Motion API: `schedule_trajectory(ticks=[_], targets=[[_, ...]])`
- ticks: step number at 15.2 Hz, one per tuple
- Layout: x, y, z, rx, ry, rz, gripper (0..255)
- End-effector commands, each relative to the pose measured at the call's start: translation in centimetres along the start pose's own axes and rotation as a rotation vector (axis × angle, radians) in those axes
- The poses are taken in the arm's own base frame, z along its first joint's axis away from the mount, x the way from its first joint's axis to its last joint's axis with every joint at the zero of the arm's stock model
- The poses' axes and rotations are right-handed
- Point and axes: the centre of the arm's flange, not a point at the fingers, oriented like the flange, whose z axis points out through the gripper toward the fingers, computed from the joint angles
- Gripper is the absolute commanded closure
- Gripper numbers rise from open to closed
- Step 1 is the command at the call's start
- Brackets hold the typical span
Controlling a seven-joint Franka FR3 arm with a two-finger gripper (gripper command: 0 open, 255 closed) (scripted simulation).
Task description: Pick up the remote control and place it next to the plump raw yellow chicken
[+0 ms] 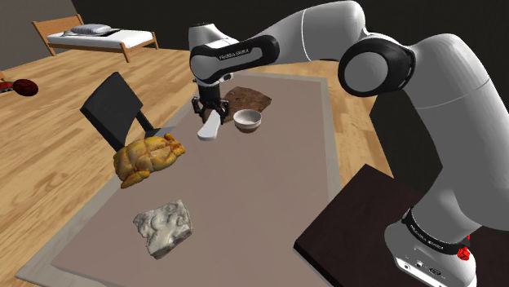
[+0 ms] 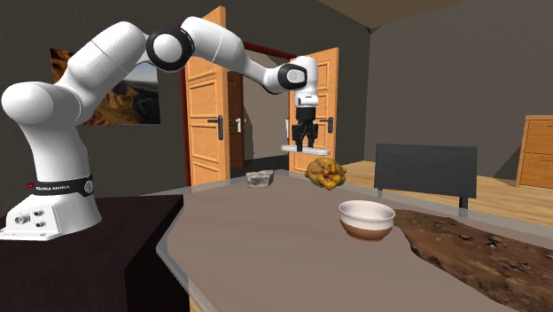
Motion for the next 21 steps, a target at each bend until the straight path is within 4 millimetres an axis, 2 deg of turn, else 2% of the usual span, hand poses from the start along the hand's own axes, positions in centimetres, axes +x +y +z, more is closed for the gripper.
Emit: schedule_trajectory(ticks=[1, 21], targets=[[-0.1, -0.2, 0.8, 0.000, 0.000, 0.001, 255], [0.0, 0.0, 11.4, 0.000, 0.000, 0.001, 255]])
